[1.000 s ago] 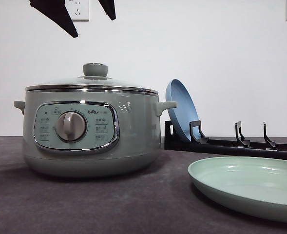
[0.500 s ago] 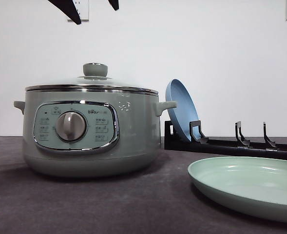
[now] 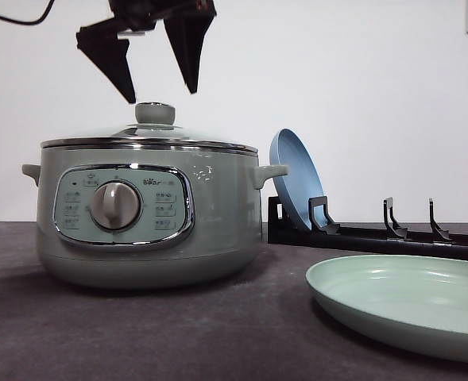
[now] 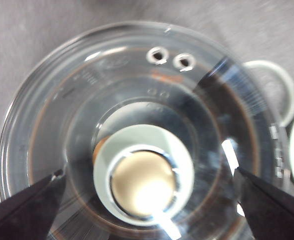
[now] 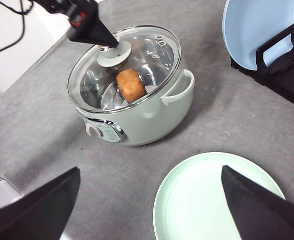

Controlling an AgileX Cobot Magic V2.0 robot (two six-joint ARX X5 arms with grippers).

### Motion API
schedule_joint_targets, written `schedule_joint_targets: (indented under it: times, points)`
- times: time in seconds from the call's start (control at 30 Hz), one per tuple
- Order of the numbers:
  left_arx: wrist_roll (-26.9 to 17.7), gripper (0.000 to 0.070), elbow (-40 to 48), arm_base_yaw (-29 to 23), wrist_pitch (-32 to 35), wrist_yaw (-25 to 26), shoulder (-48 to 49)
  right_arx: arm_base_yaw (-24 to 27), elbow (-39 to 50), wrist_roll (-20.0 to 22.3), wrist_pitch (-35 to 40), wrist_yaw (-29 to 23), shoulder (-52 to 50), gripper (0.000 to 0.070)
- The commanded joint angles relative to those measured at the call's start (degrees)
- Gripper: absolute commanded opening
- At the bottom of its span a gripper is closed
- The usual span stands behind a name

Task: Transfer potato from steamer to green plate

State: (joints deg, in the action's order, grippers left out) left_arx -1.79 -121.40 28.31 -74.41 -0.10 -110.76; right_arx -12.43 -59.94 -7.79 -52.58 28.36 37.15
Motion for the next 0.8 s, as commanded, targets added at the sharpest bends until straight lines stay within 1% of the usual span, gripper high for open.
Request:
schedule_joint_targets:
  times: [0.0,0.27,0.4,0.73,0.77]
  points:
    - [0.90,0.0700,-1.92,-0.10,0.24,-0.19,-1.65,-0.24,-0.83,0.31,0.22,0.15,0.17,0.0574]
    - [1.40,0.0694,-1.92,-0.96,-0.73,-0.12,-2.42,-0.24,-0.82,0.47,0.27,0.08,0.17,0.0574]
    - [1.40,0.0625,-1.92,-0.95,-0.93,-0.08,-2.66,-0.24,-0.83,0.64,0.28,-0.29,0.17,0.0574]
    - [1.17,0.0622,-1.92,-0.93,-0.56,0.77,-4.95,-0.24,-0.83,0.73,0.27,-0.31,0.17,0.0574]
    - [1.07,0.0610,-1.92,-0.92,-0.54,0.77,-5.13,-0.24,-0.83,0.72,0.27,-0.31,0.17,0.0574]
